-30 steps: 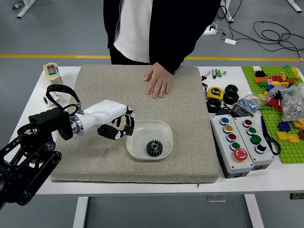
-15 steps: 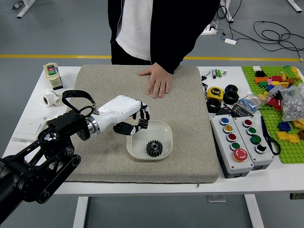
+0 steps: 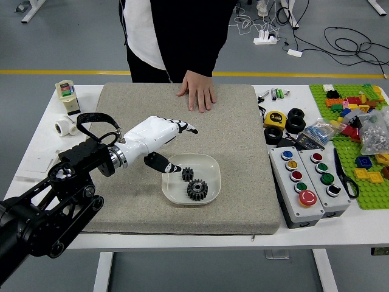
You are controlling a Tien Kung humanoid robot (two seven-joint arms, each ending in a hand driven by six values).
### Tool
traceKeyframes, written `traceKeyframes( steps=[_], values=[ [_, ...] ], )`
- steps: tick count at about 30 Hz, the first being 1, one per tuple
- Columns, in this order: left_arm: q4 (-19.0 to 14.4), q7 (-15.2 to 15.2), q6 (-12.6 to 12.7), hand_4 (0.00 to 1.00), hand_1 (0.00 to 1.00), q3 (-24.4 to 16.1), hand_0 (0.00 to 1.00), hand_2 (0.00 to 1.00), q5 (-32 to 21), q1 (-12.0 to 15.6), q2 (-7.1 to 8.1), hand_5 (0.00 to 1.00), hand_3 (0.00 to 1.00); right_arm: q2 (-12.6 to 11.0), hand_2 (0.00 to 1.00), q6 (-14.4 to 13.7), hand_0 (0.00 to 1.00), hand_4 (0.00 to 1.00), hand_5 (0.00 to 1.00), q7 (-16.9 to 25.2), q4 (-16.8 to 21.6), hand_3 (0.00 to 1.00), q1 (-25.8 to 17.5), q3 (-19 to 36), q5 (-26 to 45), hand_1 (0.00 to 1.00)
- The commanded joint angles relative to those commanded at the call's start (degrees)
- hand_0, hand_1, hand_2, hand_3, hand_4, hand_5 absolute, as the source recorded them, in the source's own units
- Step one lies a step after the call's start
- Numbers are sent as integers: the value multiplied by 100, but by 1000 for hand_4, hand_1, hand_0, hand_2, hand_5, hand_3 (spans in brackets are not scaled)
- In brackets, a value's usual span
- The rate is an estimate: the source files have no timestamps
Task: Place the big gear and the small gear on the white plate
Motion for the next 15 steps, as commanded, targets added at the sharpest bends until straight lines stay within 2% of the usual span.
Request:
traceKeyframes(
  steps=[2,3,5,8,9,10,13,14,15],
  values=[
    [3,37,152,935,687,-111,541,806,0,29,-3,145,808,2,747,-2,657,755,611,-2,0,559,-1,-6,5,667],
    [8,55,215,947,779,-161,678,912,0,42,-6,156,843,3,747,-2,658,756,610,-2,0,559,-2,-8,6,667],
    [41,93,390,947,779,-285,678,912,0,85,-15,156,843,4,747,-2,658,756,610,-3,0,559,-5,-9,8,667],
    [153,236,834,947,779,-578,678,912,0,217,-52,156,843,4,747,-2,658,756,610,-2,0,559,-8,-15,13,667],
    [179,270,963,929,795,-659,709,927,0,249,-61,206,855,5,748,-2,657,756,610,-2,0,560,-9,-12,14,667],
    [216,348,1155,929,795,-823,709,927,0,338,-88,206,855,6,748,-2,657,756,610,-1,0,560,-11,-10,12,667],
    [231,426,1497,929,795,-1241,709,927,0,562,-163,206,855,8,748,-1,657,756,610,2,0,560,-16,6,1,667],
    [229,428,1538,929,795,-1344,709,927,0,603,-177,206,855,8,748,-1,657,756,610,3,0,560,-17,10,-3,667],
    [226,426,1572,827,778,-1423,702,916,0,637,-190,267,853,8,748,0,656,756,610,4,0,559,-18,14,-7,668]
  ],
)
